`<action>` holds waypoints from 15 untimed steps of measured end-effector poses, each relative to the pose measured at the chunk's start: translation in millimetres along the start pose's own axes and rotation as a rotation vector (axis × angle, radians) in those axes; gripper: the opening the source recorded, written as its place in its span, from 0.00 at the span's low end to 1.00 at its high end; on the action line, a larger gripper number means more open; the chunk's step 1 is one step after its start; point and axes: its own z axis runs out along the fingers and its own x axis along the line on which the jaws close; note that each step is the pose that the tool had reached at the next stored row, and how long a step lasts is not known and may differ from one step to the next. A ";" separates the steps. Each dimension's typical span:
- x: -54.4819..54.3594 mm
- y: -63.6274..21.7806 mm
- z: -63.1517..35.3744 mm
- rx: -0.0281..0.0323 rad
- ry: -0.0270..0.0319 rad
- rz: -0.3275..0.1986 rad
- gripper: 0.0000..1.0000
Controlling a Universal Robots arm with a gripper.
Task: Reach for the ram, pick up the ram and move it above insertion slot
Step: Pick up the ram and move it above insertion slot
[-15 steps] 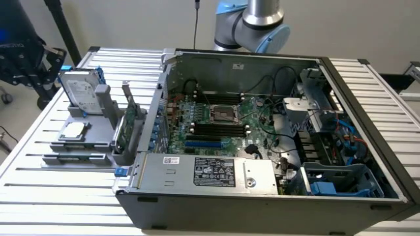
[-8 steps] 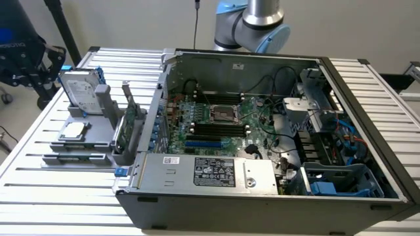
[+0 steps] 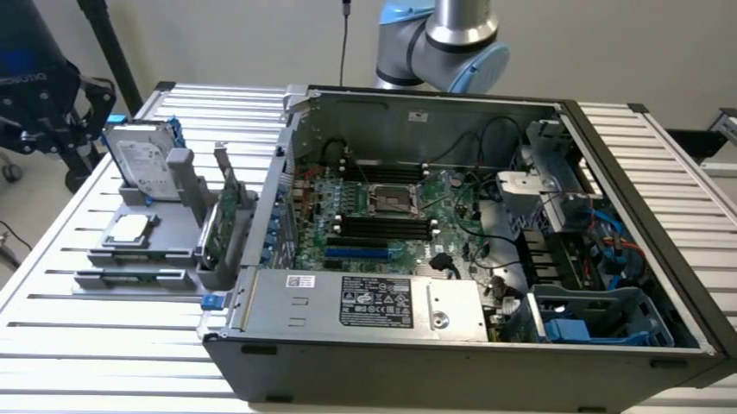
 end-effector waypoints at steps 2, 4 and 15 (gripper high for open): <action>0.0 0.0 0.0 0.0001 0.0014 -0.036 0.11; 0.0 0.0 0.0 0.0003 0.0027 -0.074 0.11; 0.0 0.0 0.0 0.0012 0.0102 -0.273 0.11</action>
